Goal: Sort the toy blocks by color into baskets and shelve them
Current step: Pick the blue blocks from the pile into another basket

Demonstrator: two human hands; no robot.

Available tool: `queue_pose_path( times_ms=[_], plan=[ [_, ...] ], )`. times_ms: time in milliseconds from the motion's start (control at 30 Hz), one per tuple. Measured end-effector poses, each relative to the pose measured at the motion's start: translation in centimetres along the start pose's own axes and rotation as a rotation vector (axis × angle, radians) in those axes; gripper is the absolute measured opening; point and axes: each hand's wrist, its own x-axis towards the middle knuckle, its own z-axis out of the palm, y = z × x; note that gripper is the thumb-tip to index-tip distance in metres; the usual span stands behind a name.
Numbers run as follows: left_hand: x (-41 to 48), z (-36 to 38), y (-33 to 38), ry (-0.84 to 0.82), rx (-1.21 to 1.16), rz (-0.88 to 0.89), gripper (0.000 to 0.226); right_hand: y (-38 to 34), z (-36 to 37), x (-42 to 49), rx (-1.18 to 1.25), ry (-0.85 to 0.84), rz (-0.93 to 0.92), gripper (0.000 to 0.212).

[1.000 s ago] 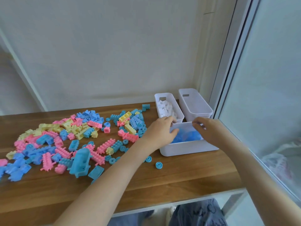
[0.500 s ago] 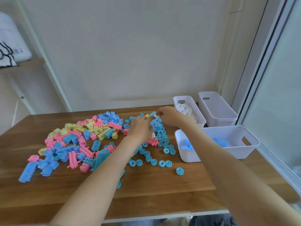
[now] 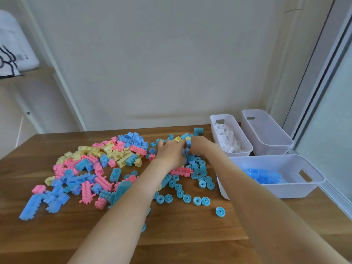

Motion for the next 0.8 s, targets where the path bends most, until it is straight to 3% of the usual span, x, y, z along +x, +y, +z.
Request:
queue_pose_path(
  times_ms=[100, 233, 433, 600, 700, 800],
  plan=[
    [0.4, 0.1, -0.1, -0.025, -0.022, -0.052, 0.036, 0.2, -0.2, -0.1, -0.047, -0.016, -0.044, 0.013],
    [0.6, 0.1, 0.5, -0.104, -0.006, -0.113, 0.023, 0.5, -0.5, -0.6, -0.035, 0.035, -0.077, 0.031],
    [0.6, 0.7, 1.7, -0.140, -0.066, -0.155, 0.040, 2.0, -1.5, -2.3, 0.075, 0.077, -0.120, 0.037],
    [0.4, 0.7, 2.2, -0.167, -0.058, -0.182, 0.039, 2.9, -1.9, -4.8, 0.189, 0.263, -0.164, 0.016],
    [-0.2, 0.8, 2.3, -0.150, -0.061, -0.156, 0.038, 3.0, -2.5, -6.7, 0.232, 0.405, -0.225, 0.021],
    [-0.6, 0.7, 2.3, -0.157, -0.112, -0.149, 0.032, 3.6, -2.7, -8.0, 0.238, 0.430, -0.245, 0.025]
  ],
)
